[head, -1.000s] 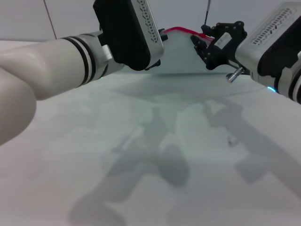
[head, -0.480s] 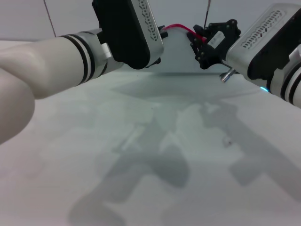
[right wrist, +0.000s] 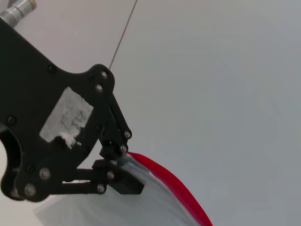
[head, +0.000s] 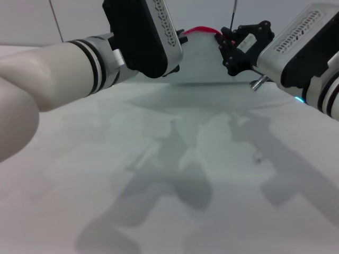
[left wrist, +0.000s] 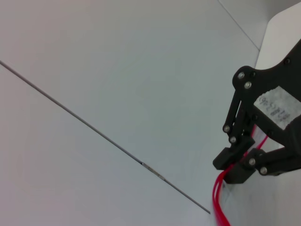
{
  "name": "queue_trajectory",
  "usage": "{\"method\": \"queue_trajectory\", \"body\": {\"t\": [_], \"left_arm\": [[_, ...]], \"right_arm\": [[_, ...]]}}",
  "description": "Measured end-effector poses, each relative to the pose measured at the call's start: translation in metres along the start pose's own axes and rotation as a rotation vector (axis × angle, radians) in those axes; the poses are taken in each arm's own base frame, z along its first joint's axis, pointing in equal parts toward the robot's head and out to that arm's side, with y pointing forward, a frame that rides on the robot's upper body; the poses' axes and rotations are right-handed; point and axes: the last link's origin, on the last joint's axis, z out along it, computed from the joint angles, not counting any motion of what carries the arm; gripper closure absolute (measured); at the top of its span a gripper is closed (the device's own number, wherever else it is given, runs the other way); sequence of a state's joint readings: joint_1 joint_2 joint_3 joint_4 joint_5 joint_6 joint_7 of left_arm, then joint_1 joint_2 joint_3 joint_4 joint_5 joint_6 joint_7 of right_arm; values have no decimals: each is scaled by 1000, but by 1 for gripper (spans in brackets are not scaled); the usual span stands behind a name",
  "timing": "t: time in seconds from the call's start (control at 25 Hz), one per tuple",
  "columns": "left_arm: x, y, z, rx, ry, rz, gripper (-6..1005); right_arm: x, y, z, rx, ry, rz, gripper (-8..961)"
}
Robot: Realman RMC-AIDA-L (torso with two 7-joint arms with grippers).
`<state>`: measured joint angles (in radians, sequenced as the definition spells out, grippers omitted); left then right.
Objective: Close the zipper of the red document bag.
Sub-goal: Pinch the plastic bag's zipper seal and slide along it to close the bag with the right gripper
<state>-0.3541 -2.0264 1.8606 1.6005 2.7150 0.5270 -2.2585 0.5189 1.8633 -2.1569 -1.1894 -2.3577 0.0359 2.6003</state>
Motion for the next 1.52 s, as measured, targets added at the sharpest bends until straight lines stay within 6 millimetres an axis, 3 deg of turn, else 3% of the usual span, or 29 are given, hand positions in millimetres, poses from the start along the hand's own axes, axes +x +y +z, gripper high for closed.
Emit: {"method": "queue_trajectory", "body": {"t": [0.4,0.64,1.04,1.52], "left_arm": [[-2,0,-1,3,-4,-6,952],[2,-3,-6,18,11,-4,953],[9,-17,-33,106,36,12,953],[6,-19,-43,135,24,16,954]], "right_arm": [[13,-7,0,24,36,11,868],[28,-24,-3,84,78,46,873],[66,-57,-16,198,171,102,872],[79,-80,-27,290,205,97,876]]}}
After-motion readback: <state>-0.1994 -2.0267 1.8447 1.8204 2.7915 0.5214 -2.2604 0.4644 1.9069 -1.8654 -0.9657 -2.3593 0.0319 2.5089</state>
